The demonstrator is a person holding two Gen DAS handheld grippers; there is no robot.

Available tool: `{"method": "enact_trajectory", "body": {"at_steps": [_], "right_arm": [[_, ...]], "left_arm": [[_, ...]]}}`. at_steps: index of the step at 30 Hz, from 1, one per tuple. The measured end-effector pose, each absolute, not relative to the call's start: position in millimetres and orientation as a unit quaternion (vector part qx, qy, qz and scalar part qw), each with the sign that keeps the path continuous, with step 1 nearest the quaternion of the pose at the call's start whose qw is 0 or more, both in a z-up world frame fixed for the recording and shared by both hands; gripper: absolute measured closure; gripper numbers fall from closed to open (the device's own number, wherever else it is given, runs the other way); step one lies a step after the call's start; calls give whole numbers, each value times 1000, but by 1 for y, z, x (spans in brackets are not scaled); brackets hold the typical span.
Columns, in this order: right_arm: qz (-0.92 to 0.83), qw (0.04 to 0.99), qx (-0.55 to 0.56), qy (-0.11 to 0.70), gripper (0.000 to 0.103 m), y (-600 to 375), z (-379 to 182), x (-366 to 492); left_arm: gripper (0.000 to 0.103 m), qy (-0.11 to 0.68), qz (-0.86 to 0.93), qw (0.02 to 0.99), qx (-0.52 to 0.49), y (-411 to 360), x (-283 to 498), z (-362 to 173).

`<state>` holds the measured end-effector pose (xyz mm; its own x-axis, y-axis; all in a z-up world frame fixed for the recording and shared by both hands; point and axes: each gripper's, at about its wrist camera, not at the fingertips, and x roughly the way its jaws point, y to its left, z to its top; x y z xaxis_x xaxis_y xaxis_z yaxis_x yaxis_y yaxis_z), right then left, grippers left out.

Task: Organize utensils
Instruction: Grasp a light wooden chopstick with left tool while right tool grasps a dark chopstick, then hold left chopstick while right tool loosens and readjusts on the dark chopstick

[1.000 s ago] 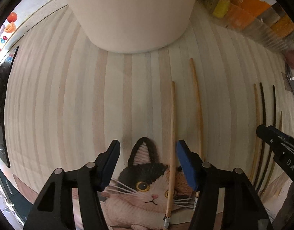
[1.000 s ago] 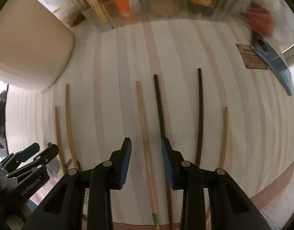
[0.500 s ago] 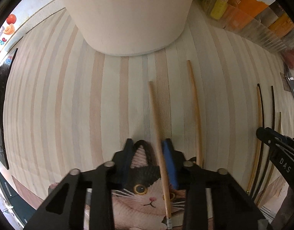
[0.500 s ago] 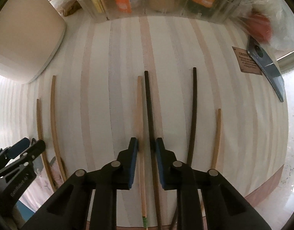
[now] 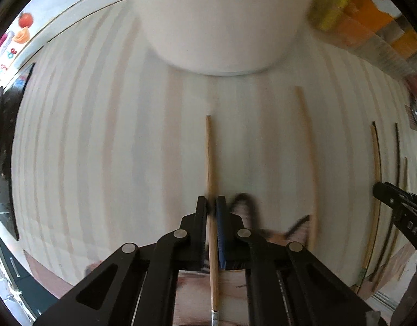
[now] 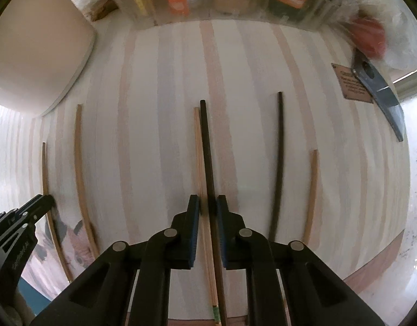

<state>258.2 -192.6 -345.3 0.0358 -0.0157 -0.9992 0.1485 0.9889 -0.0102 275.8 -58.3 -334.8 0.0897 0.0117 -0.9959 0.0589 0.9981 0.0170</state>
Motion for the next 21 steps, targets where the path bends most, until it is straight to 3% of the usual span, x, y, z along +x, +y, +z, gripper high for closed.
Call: {"method": "enact_trajectory", "body": {"at_steps": [9, 21], "right_arm": [[-18, 699, 71, 711, 89, -158, -351, 258], [-33, 693, 12, 720, 86, -118, -357, 242]], "left_arm": [[97, 693, -14, 721, 16, -19, 279, -331], [96, 698, -17, 716, 12, -3, 281, -340]]}}
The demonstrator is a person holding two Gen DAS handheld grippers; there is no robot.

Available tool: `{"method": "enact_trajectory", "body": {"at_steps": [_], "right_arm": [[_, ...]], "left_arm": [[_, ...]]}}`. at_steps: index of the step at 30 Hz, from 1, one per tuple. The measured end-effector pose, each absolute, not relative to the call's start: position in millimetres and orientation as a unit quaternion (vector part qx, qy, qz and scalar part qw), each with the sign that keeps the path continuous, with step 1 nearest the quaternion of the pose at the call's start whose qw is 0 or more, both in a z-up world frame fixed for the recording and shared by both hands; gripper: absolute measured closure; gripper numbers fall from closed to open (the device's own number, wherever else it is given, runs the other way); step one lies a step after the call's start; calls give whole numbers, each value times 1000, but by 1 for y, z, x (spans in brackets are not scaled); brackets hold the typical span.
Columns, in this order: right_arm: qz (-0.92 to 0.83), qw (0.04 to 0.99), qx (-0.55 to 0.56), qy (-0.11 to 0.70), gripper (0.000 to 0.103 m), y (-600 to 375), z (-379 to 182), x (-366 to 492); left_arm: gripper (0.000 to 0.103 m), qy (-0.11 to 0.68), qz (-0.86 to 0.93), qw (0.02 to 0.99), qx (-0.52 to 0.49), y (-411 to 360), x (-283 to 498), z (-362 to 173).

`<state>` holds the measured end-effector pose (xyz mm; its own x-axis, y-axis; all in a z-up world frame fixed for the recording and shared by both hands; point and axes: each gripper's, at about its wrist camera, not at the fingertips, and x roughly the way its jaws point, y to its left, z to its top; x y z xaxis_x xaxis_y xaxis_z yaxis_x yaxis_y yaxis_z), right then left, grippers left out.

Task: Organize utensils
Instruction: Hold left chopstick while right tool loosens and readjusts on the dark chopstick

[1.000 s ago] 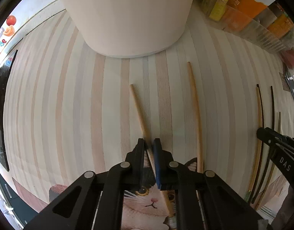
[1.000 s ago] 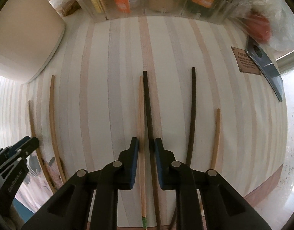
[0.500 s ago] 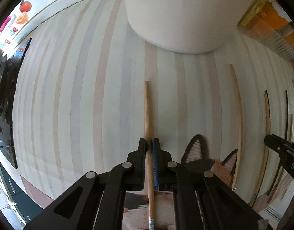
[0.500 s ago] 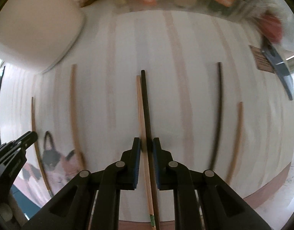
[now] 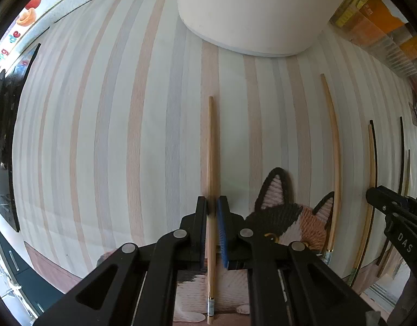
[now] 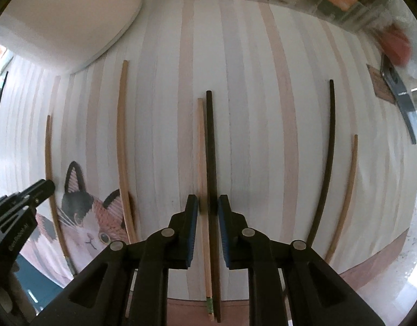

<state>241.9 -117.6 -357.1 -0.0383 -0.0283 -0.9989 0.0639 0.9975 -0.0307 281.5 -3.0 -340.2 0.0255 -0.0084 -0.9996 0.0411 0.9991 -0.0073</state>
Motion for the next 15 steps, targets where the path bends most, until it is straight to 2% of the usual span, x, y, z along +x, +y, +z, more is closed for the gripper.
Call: {"method": "enact_trajectory", "body": {"at_steps": [4, 15], "right_arm": [[-42, 699, 14, 713, 90, -111, -356, 239], [-36, 686, 6, 727, 89, -110, -359, 253]], "left_arm": [[98, 695, -17, 719, 14, -10, 278, -334], [98, 695, -24, 718, 14, -16, 280, -332]]}}
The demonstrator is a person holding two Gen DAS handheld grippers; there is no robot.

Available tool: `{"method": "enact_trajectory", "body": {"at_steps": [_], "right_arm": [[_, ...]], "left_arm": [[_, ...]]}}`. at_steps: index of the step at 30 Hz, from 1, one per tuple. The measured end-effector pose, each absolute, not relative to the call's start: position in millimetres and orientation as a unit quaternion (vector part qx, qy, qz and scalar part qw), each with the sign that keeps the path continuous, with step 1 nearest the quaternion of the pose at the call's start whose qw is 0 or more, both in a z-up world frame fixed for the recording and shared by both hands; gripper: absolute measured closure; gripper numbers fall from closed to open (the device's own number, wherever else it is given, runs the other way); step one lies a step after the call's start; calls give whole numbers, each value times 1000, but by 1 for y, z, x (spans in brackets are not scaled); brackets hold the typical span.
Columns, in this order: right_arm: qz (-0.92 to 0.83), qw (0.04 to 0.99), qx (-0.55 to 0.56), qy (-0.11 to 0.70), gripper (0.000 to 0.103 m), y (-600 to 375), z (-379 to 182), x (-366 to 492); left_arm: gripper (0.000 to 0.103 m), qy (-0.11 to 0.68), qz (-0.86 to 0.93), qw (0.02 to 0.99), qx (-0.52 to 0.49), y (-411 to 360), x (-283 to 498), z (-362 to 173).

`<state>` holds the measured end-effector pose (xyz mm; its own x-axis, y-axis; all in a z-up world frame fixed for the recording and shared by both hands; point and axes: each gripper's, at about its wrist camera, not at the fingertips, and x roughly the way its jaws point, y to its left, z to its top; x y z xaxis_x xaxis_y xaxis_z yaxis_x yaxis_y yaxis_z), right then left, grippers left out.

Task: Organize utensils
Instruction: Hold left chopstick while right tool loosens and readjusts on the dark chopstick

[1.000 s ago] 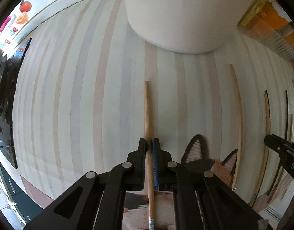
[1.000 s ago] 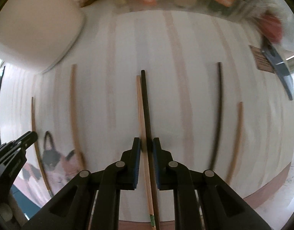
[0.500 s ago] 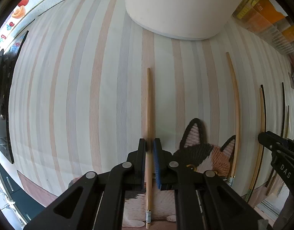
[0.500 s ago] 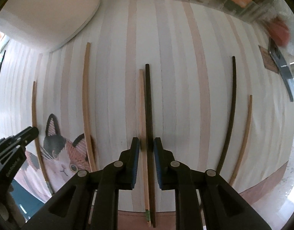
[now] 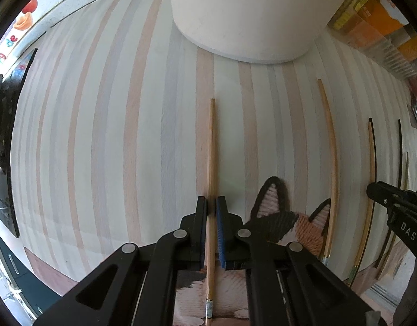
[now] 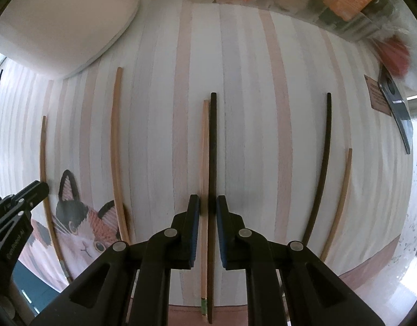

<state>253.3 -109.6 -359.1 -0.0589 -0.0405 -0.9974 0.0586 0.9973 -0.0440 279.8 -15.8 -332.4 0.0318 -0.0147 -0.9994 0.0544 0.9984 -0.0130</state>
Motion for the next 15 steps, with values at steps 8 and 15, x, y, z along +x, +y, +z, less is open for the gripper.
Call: {"method": "enact_trajectory", "body": {"at_steps": [8, 15], "right_arm": [[5, 681, 43, 731, 89, -137, -359, 275], [14, 674, 42, 738, 89, -137, -358, 285]], "left_arm": [[98, 695, -24, 718, 14, -13, 281, -334], [98, 695, -23, 719, 12, -14, 281, -332]]}}
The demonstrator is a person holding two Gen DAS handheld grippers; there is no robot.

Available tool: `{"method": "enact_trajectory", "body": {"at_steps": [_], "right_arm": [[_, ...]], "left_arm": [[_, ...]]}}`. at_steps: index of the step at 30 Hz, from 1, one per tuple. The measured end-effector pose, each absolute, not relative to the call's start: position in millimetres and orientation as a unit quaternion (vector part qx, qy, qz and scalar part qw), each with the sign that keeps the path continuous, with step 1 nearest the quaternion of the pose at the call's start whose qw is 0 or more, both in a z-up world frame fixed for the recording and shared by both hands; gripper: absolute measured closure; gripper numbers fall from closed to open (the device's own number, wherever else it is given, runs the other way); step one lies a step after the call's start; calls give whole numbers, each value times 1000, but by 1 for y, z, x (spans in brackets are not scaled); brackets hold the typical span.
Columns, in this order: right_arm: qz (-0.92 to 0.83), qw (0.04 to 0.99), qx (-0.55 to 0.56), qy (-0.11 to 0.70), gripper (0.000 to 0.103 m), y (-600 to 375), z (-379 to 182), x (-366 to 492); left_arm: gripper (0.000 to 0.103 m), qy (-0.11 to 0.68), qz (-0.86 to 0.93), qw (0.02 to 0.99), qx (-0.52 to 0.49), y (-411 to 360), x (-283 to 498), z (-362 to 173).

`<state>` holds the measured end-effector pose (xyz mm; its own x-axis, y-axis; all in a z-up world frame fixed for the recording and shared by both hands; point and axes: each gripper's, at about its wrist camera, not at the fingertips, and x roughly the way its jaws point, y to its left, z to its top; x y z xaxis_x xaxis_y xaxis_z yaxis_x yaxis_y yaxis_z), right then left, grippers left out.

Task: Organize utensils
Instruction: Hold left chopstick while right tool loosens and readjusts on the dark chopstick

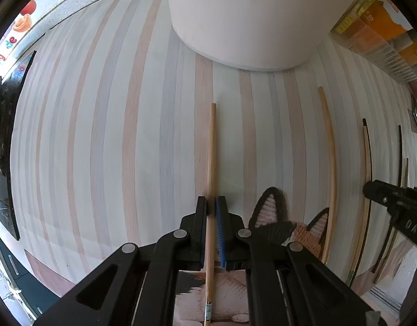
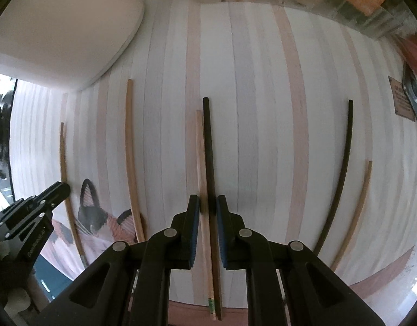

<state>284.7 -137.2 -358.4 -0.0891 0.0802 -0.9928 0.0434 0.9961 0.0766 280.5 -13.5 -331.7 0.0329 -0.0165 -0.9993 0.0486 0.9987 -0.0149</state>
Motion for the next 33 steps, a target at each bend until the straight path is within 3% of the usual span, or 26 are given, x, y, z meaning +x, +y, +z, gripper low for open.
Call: {"method": "enact_trajectory", "body": {"at_steps": [4, 16, 26, 33], "right_arm": [[2, 677, 9, 736, 89, -126, -357, 286], [-32, 683, 157, 712, 88, -207, -339, 275], [-99, 692, 100, 708, 89, -214, -342, 257], [-43, 697, 133, 704, 87, -209, -324, 248]], "left_arm": [[98, 697, -24, 717, 9, -14, 278, -332], [97, 696, -21, 718, 8, -13, 278, -332], [97, 695, -21, 719, 12, -14, 278, -332], [97, 695, -18, 719, 13, -14, 278, -332]]}}
